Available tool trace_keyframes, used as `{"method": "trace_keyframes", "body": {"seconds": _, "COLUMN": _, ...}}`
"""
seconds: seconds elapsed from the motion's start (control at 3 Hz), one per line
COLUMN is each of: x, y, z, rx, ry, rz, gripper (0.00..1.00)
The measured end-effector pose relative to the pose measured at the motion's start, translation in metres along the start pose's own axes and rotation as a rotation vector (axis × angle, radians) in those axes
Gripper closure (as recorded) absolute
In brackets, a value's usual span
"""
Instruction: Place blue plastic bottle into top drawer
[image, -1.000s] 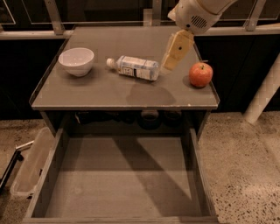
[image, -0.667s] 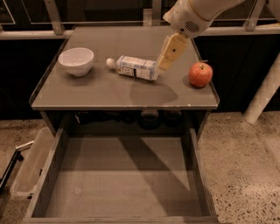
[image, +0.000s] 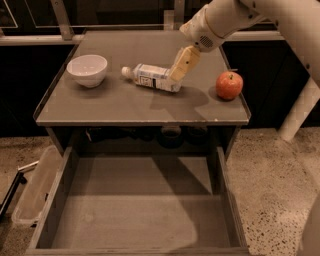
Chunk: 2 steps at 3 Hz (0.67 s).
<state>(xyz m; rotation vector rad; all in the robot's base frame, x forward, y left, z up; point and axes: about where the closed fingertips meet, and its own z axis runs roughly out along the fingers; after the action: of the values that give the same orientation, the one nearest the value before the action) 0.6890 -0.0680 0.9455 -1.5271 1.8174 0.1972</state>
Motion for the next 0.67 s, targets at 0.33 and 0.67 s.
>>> {"method": "trace_keyframes", "body": {"seconds": 0.33, "x": 0.006, "y": -0.006, "z": 0.022, "rx": -0.027, "ry": -0.022, "rz": 0.027, "gripper": 0.0}}
{"method": "trace_keyframes", "body": {"seconds": 0.67, "x": 0.011, "y": -0.001, "z": 0.045, "rx": -0.083, "ry": -0.034, "rz": 0.053, "gripper": 0.0}}
